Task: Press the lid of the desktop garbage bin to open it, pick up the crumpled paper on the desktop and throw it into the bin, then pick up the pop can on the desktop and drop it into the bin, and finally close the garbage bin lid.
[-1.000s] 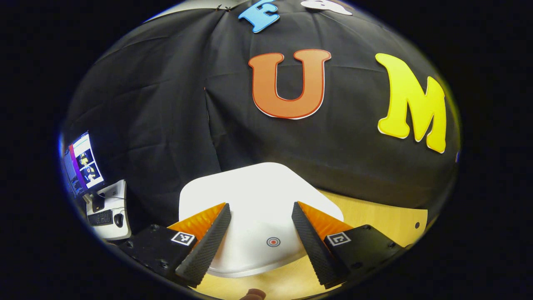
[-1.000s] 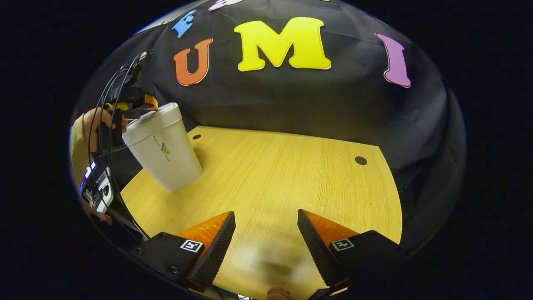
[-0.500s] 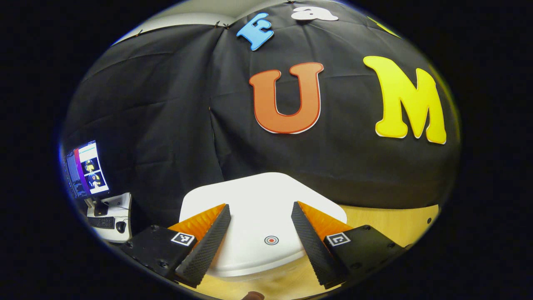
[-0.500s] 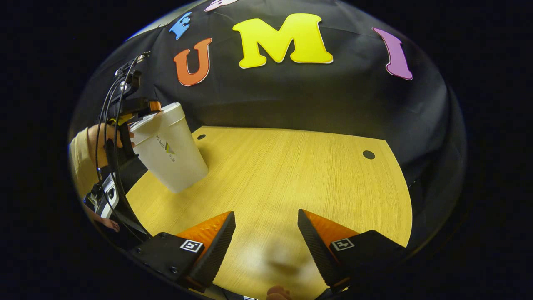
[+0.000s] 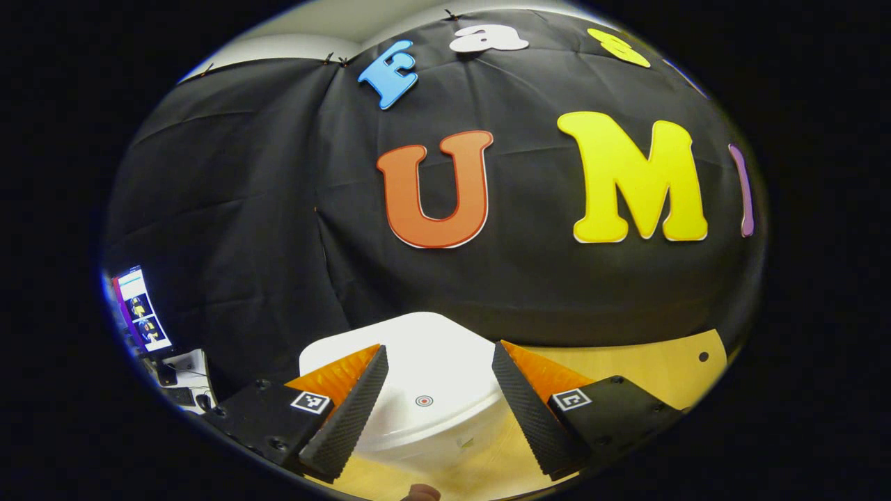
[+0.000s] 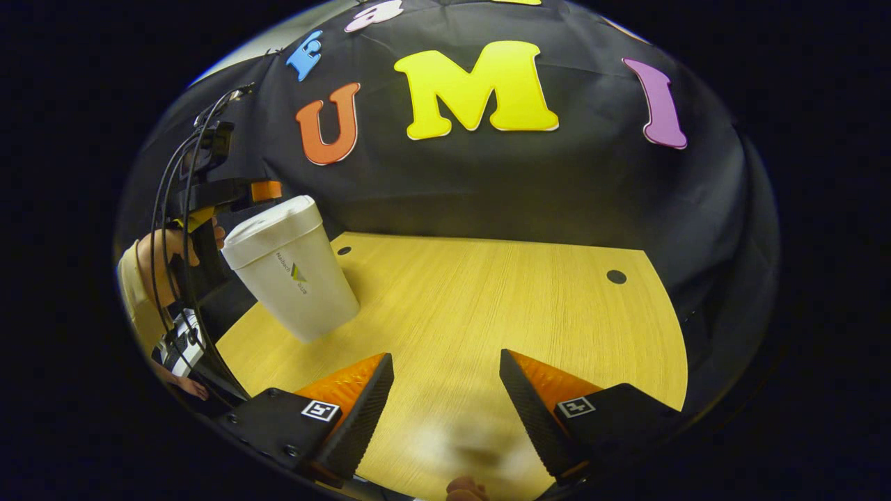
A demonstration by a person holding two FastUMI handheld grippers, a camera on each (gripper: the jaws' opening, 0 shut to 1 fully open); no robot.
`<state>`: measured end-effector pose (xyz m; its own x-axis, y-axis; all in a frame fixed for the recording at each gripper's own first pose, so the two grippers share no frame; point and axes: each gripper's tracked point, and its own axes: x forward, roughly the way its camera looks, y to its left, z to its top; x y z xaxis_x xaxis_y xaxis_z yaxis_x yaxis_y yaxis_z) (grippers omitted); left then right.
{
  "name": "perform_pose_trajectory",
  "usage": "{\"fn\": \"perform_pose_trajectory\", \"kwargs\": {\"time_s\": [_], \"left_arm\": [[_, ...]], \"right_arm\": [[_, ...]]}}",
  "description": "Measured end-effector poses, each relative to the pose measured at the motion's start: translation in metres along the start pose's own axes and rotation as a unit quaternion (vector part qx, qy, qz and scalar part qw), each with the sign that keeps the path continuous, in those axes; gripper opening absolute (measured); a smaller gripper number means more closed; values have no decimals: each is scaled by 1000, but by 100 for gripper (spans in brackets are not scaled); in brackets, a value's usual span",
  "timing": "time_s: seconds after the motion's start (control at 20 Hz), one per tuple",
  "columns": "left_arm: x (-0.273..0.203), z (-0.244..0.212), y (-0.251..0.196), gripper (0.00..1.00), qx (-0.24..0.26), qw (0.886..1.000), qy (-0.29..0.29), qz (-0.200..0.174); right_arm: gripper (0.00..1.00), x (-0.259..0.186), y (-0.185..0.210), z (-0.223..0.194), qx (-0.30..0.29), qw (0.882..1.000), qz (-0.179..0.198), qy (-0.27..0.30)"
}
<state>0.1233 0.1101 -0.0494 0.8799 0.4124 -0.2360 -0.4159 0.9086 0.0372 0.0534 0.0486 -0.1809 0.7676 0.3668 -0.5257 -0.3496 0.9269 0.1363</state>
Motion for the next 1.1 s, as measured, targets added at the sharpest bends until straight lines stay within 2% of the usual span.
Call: {"fn": "perform_pose_trajectory", "kwargs": {"time_s": [0.2, 0.35, 0.55, 0.8, 0.95, 1.1], "left_arm": [[-39, 1, -12, 99, -25, 999, -2, -40], [-67, -4, -24, 99, -20, 997, -12, -77], [-105, -23, -41, 99, -24, 991, -8, -134], [-138, -53, -65, 99, -34, 980, 0, -195], [-145, -69, -70, 99, -25, 977, 4, -210], [-152, -78, -76, 99, -21, 975, 14, -220]], "right_arm": [[97, -9, 5, 33, 5, 998, -13, -53], [94, -14, 7, 52, 13, 996, -26, -83], [97, -28, 10, 66, 20, 992, -42, -119], [97, -39, 12, 57, 4, 992, -48, -120], [97, -46, 9, 55, -27, 989, -68, -132], [97, -48, 23, 50, -36, 989, -58, -133]]}}
